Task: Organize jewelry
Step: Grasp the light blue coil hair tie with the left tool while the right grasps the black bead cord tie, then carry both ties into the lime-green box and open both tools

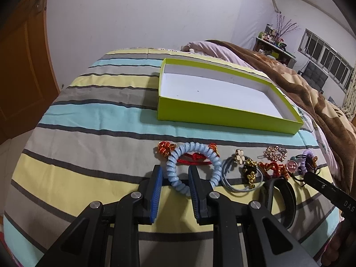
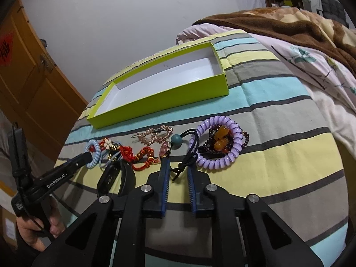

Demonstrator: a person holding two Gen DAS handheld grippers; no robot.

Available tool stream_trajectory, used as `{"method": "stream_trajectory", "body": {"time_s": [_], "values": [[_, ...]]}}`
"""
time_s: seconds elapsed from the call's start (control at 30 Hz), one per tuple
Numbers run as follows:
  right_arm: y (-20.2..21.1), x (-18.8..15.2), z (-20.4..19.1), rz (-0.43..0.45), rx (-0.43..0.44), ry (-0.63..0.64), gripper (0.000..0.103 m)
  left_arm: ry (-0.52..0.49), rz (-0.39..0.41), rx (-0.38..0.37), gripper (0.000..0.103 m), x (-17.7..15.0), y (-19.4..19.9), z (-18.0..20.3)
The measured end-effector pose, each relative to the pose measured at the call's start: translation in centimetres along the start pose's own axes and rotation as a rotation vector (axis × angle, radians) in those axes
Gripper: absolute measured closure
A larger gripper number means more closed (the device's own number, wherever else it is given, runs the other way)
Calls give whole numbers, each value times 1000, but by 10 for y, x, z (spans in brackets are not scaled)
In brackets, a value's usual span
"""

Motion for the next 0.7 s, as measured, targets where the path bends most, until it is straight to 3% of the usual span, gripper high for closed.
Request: {"method": "stream_trajectory", "body": {"time_s": [0.17,0.7], "values": [[2,3,0,10,1,10,98,-32,6,40,93,2,-3,0],[35,23,-31,80,40,118,98,-47,95,26,94,11,42,0]]}}
Point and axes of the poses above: each gripper's, at about its wrist camera, not at the fingertips, and y roughly against the way its jaws point, z to its right, x to its top, the point moved 9 cm from there along -y, roughly the way its jaws point, and after that the axes turned 8 degrees about x, right-handed, at the moved point
